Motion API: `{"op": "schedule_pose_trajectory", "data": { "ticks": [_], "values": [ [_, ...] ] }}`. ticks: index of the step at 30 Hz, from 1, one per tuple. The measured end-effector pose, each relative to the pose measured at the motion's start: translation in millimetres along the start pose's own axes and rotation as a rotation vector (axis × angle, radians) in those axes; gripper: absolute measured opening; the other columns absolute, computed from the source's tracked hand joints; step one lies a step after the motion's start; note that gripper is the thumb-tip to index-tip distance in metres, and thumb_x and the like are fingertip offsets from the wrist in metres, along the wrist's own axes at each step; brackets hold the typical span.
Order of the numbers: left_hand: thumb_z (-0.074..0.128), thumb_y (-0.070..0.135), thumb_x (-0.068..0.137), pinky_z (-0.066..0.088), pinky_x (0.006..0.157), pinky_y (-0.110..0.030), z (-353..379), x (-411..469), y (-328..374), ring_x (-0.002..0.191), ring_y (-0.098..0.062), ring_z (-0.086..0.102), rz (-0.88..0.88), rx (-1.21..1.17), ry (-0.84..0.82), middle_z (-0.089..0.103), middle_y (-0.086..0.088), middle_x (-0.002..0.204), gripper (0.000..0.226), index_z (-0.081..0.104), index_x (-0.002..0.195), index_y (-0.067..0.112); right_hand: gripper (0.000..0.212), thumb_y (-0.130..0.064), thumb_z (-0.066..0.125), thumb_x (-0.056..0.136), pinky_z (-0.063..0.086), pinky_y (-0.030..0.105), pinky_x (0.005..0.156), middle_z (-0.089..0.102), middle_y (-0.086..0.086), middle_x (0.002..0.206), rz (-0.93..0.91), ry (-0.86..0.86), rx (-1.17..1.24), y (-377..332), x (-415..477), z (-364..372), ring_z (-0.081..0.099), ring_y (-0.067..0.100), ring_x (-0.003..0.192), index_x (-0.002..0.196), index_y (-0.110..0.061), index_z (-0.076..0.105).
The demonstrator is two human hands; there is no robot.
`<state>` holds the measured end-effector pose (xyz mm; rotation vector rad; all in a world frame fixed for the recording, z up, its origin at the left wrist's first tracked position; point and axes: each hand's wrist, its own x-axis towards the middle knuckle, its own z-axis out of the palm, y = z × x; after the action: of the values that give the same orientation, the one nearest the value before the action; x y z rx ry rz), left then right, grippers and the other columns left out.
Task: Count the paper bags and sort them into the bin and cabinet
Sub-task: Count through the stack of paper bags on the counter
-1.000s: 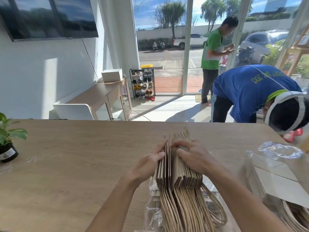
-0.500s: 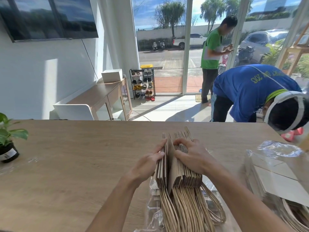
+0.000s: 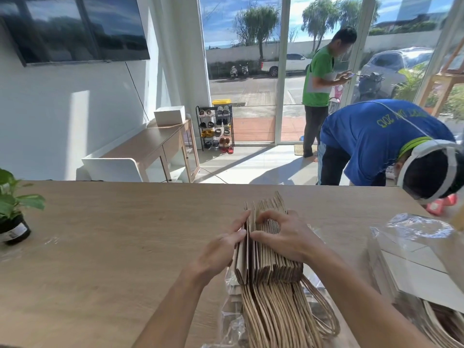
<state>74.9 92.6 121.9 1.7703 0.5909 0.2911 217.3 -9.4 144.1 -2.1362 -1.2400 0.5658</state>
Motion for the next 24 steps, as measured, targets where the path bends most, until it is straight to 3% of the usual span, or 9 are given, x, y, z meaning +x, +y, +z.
{"op": "schedule_pose_trajectory", "data": {
  "ticks": [4,6,8,11,13,17,20,22,24],
  "values": [
    [0.029,0.026,0.106,0.027,0.112,-0.030,-1.5,-1.2,0.7,0.138,-0.002,0.026,-0.020,-0.017,0.017,0.029,0.022,0.150,0.045,0.030,0.145,0.049,0.031,-0.045,0.059,0.085,0.035,0.027,0.087,0.039,0.005,0.126,0.002,0.012,0.004,1.1,1.7,1.8,0.048,0.021,0.107,0.116,-0.046,0.054],
    [0.028,0.030,0.106,0.038,0.096,-0.024,-1.2,-2.6,2.8,0.136,-0.002,0.026,-0.030,-0.016,0.018,0.028,0.024,0.148,0.045,0.028,0.144,0.053,0.044,-0.043,0.056,0.088,0.035,0.030,0.096,0.035,0.010,0.138,0.016,0.007,0.008,2.3,1.2,1.7,0.045,0.026,0.120,0.131,-0.048,0.046],
    [0.028,0.031,0.106,0.037,0.087,-0.020,-0.6,-4.2,5.2,0.134,0.000,0.023,-0.033,-0.003,0.018,0.024,0.025,0.149,0.046,0.025,0.145,0.054,0.053,-0.038,0.055,0.089,0.030,0.034,0.108,0.030,0.013,0.146,0.025,0.007,0.049,2.7,0.2,0.7,0.036,0.029,0.135,0.138,-0.050,0.040],
    [0.026,0.030,0.106,0.030,0.112,-0.042,3.0,-6.9,7.6,0.145,-0.024,0.023,-0.040,0.013,0.032,0.014,-0.001,0.159,0.046,0.024,0.147,0.051,0.034,-0.031,0.055,0.090,0.029,0.027,0.105,0.038,0.009,0.136,-0.012,0.013,0.108,1.1,-1.7,1.8,0.039,0.025,0.132,0.118,-0.050,0.057],
    [0.024,0.027,0.107,0.021,0.116,-0.047,5.6,-10.5,9.7,0.142,-0.035,0.021,-0.041,0.021,0.038,0.013,-0.014,0.157,0.047,0.023,0.149,0.047,0.025,-0.030,0.056,0.090,0.030,0.025,0.103,0.040,0.007,0.130,-0.015,0.019,0.106,-0.1,-1.6,3.0,0.041,0.024,0.129,0.106,-0.048,0.061],
    [0.023,0.026,0.107,0.020,0.118,-0.045,8.2,-12.7,11.3,0.145,-0.028,0.021,-0.027,0.018,0.031,0.020,-0.008,0.161,0.047,0.021,0.150,0.044,0.018,-0.042,0.057,0.089,0.033,0.030,0.103,0.039,0.006,0.129,-0.006,0.033,0.046,-1.5,-3.5,3.0,0.044,0.027,0.125,0.108,-0.045,0.058],
    [0.024,0.029,0.107,0.017,0.120,-0.047,5.9,-10.6,6.4,0.148,-0.014,0.014,-0.024,-0.020,0.026,0.013,0.011,0.162,0.047,0.020,0.150,0.046,0.032,-0.059,0.062,0.081,0.035,0.029,0.098,0.037,0.005,0.129,-0.010,0.026,0.000,-3.6,-5.9,2.6,0.047,0.026,0.119,0.110,-0.045,0.056],
    [0.025,0.032,0.106,0.019,0.120,-0.049,3.7,-8.2,0.5,0.148,-0.014,0.016,-0.027,-0.044,0.016,0.013,0.016,0.161,0.046,0.021,0.148,0.051,0.038,-0.058,0.067,0.077,0.035,0.026,0.092,0.037,0.003,0.124,-0.018,0.027,-0.029,-5.2,-6.5,2.4,0.046,0.020,0.106,0.110,-0.045,0.055],
    [0.025,0.035,0.106,0.032,0.114,-0.049,2.5,-6.1,-4.1,0.145,-0.017,0.026,-0.036,-0.069,0.003,0.017,0.014,0.160,0.045,0.021,0.146,0.056,0.037,-0.051,0.069,0.077,0.035,0.025,0.088,0.037,0.001,0.122,-0.015,0.025,-0.033,-6.1,-6.0,2.8,0.045,0.018,0.102,0.111,-0.044,0.055]
  ]
}}
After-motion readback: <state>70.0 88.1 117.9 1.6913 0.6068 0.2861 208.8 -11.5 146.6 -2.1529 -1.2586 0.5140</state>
